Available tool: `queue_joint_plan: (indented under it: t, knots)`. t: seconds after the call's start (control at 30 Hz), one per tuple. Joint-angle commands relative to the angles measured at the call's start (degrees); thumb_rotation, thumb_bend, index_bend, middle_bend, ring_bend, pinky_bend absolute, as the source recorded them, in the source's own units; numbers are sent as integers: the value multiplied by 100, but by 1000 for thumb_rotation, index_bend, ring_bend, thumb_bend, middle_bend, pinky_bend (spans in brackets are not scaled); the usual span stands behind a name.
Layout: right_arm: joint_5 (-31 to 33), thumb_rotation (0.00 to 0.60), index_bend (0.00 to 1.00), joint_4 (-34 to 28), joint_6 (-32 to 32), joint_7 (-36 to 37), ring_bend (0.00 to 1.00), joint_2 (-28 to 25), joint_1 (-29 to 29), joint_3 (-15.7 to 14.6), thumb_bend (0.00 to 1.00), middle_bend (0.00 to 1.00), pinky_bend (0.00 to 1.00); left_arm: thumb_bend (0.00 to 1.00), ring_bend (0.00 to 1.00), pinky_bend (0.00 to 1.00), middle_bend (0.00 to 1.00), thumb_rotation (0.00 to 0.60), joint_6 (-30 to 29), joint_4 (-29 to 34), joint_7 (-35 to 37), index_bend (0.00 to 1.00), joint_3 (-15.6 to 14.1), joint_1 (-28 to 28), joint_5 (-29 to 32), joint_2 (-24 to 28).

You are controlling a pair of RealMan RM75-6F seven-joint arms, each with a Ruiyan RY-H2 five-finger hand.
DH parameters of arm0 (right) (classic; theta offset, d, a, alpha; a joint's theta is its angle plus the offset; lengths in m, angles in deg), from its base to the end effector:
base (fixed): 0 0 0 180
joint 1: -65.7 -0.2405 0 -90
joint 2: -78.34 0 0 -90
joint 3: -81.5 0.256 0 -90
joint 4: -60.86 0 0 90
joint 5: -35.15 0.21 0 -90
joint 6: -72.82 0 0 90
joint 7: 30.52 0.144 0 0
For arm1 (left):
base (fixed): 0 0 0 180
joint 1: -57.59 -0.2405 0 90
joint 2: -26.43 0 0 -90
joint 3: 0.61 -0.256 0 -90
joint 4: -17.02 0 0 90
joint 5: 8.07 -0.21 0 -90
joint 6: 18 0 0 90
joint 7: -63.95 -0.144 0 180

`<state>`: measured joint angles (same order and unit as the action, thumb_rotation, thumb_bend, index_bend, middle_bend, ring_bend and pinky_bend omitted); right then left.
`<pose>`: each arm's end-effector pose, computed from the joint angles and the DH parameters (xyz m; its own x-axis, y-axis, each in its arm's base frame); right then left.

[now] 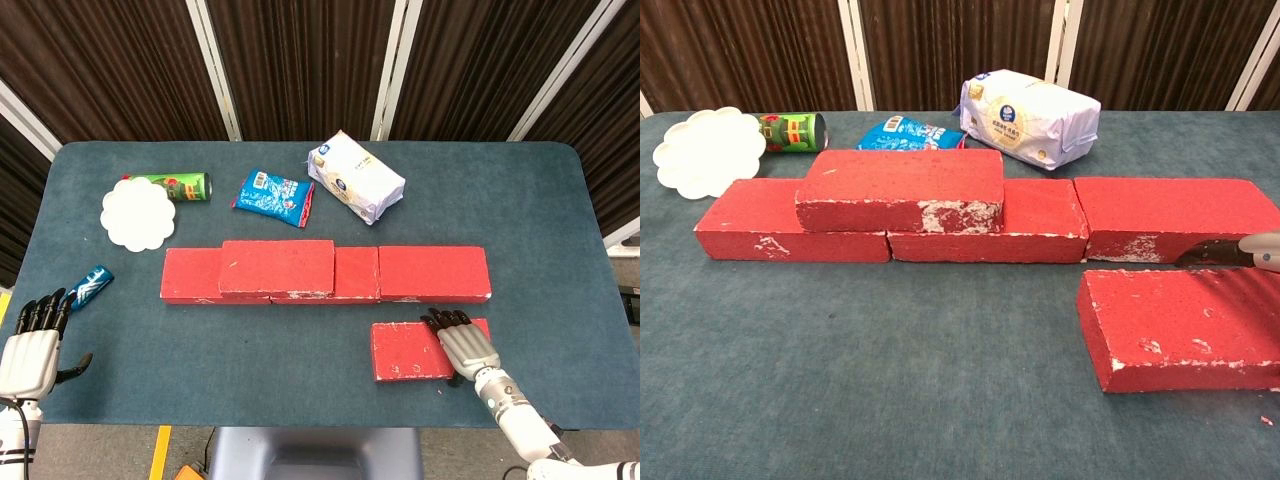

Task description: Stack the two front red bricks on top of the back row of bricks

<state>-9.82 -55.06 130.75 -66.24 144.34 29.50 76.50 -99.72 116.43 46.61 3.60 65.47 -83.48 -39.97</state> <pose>-0.2172 -0.2335 0.0496 0.5034 -0.5895 0.6317 -0.8470 -0.1919 0.4958 -0.2974 0.1973 0.1379 0.4968 0.0686 0.8652 0.8604 0.0914 -0.5013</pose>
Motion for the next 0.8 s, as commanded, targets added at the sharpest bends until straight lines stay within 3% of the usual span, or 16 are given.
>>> queue_joint_plan:
  t: [0.03, 0.2, 0.4, 0.67, 0.8]
  knots:
    - [37, 600, 101, 44, 17, -26, 0, 54, -23, -9, 0, 0, 0, 231, 0, 55, 0, 600, 10, 4, 3, 0, 0, 3, 4, 3]
    - [-44, 600, 107, 95, 66, -41, 4, 129, -31, -25, 0, 19, 0, 231, 0, 55, 0, 600, 6, 0, 14, 0, 0, 2, -4, 0]
    - [-137, 600, 133, 142, 160, -61, 124, 238, -3, -47, 0, 141, 0, 231, 0, 55, 0, 600, 3, -1, 25, 0, 2, 2, -9, 0]
    - [-165, 600, 162, 134, 225, -107, 168, 306, 3, -68, 0, 212, 0, 232, 0, 56, 0, 600, 40, 18, 40, 0, -8, 9, 3, 3]
    - [-221, 600, 178, 140, 284, -112, 218, 346, 23, -68, 49, 248, 0, 231, 0, 56, 0, 600, 40, 16, 43, 0, -9, 11, -4, -2]
